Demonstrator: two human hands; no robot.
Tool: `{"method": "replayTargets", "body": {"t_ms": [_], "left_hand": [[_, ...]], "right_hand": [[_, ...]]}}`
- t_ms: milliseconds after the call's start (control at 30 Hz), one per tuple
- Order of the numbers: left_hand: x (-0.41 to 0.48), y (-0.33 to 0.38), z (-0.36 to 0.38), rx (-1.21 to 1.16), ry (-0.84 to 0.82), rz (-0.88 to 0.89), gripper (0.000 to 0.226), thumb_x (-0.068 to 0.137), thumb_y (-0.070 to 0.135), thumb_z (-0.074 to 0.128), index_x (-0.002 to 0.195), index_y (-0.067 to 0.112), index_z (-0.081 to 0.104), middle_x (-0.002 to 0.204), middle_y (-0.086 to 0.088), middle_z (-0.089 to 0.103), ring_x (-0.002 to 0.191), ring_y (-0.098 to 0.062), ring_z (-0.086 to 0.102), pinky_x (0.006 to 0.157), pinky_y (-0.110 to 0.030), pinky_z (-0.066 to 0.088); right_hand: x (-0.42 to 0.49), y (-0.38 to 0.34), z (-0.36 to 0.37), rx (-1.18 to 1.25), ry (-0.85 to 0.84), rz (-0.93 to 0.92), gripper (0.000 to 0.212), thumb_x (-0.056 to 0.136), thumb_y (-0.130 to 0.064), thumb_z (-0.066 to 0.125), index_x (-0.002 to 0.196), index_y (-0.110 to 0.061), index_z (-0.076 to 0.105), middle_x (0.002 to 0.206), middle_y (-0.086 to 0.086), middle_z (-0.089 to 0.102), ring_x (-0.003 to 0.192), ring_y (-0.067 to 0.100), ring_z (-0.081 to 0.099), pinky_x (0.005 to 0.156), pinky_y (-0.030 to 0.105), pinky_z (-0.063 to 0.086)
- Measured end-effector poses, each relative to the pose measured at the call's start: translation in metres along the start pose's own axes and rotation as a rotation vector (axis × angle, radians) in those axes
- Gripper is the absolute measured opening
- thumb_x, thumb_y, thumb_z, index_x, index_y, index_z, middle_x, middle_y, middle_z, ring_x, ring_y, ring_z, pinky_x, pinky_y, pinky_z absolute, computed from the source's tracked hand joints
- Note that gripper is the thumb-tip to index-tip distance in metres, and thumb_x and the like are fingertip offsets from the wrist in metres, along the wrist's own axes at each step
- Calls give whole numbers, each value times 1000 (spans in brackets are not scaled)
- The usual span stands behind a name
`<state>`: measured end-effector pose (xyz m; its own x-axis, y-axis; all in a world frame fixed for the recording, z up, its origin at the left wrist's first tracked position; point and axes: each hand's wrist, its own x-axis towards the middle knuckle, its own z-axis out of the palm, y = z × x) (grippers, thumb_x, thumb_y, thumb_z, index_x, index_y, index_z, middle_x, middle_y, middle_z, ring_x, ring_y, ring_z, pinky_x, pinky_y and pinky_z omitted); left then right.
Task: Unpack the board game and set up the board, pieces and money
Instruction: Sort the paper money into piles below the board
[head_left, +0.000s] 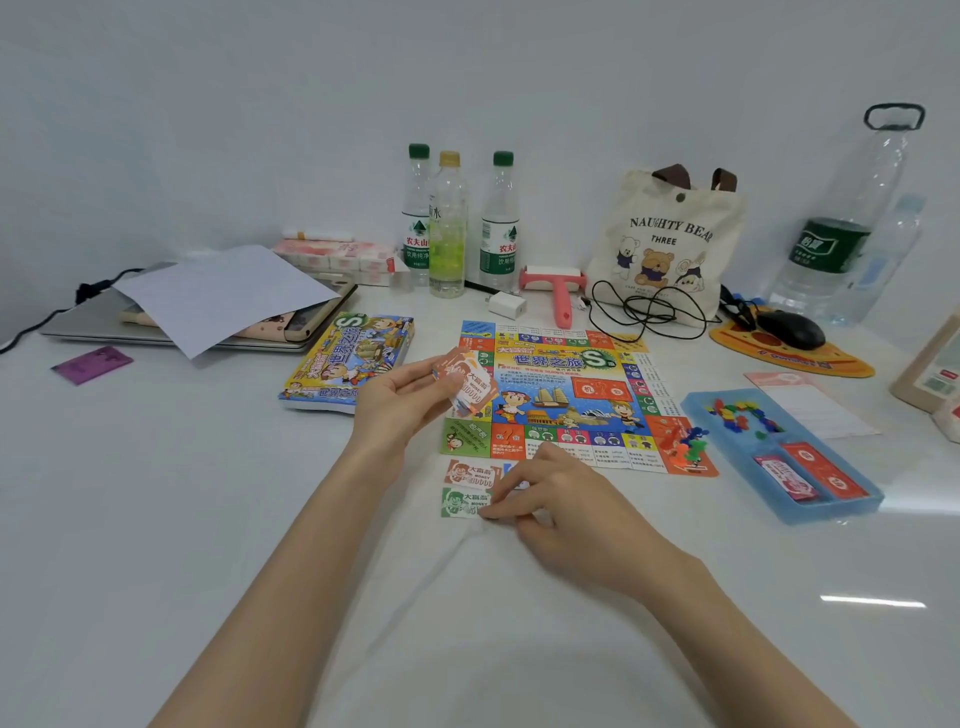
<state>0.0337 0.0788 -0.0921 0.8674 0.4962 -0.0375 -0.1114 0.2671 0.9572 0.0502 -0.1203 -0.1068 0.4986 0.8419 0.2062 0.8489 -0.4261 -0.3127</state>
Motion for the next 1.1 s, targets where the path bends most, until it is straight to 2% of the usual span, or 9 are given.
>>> {"method": "replayTargets", "body": {"t_ms": [167, 233, 367, 533, 700, 867, 933, 1000, 1100], "left_hand": [[0, 1, 0, 1, 2, 1, 38, 79, 3, 73, 116, 3, 65, 100, -10, 73, 79, -9, 71, 69, -17, 56], [0, 1, 0, -5, 3, 0, 38, 79, 3, 73, 117, 2, 65, 100, -9, 73, 78, -8, 71, 68, -17, 56], [0, 1, -1, 1, 2, -8, 38, 80, 5, 73, 117, 3, 65, 102, -9, 73, 79, -9, 71, 67, -17, 55], [0, 1, -1, 9, -6, 2, 39, 79, 5, 74, 118, 3, 65, 103, -10, 73, 82, -10, 71, 70, -18, 57], [1, 1, -1, 10, 2, 1, 38, 79, 5, 74, 116, 5, 66, 102, -9, 73, 87, -12, 71, 77, -21, 58], [1, 1, 0, -3, 4, 0, 37, 79, 4, 74, 115, 3, 66, 102, -10, 73, 84, -11, 71, 73, -20, 57], [0, 1, 0, -8, 4, -1, 36, 79, 5, 74, 114, 4, 67, 100, -8, 74, 81, -9, 71, 70, -18, 57], [-1, 2, 0, -14, 5, -4, 35, 79, 5, 74, 113, 5, 67, 98, -7, 74, 78, -7, 71, 68, -17, 56], [-1, 2, 0, -5, 7, -5, 35, 79, 6, 74, 114, 6, 67, 99, -8, 74, 83, -10, 71, 74, -19, 58]], "right_hand": [[-1, -4, -1, 1, -41, -1, 35, 93, -14, 52, 117, -33, 69, 112, -15, 61, 88, 1, 27, 83, 21, 36], [0, -3, -1, 7, -22, 5, 36, 91, -12, 51, 115, -32, 70, 110, -14, 62, 91, 4, 31, 83, 24, 39], [2, 10, -3, -43, 136, 73, 44, 86, -1, 51, 114, -27, 72, 116, -13, 68, 96, 17, 44, 83, 32, 43], [3, 10, 2, -90, 62, 74, 46, 92, -6, 48, 127, -32, 62, 127, -21, 61, 101, 16, 40, 91, 40, 40], [3, 11, 2, -71, 40, 72, 43, 95, -8, 48, 129, -33, 60, 126, -23, 60, 105, 17, 43, 92, 36, 37], [4, 13, 2, -65, 19, 76, 46, 93, -9, 45, 129, -34, 60, 127, -24, 59, 111, 16, 43, 93, 34, 33], [2, 13, -2, -75, 42, 111, 47, 94, -8, 46, 128, -37, 60, 125, -23, 57, 116, 15, 41, 90, 30, 27], [-2, 12, -9, -95, 65, 202, 45, 95, -12, 45, 125, -42, 61, 122, -18, 51, 118, 17, 38, 86, 26, 21], [-6, 12, -16, -153, 19, 259, 36, 98, -23, 46, 121, -45, 62, 132, -7, 51, 124, 17, 35, 88, 25, 21]]}}
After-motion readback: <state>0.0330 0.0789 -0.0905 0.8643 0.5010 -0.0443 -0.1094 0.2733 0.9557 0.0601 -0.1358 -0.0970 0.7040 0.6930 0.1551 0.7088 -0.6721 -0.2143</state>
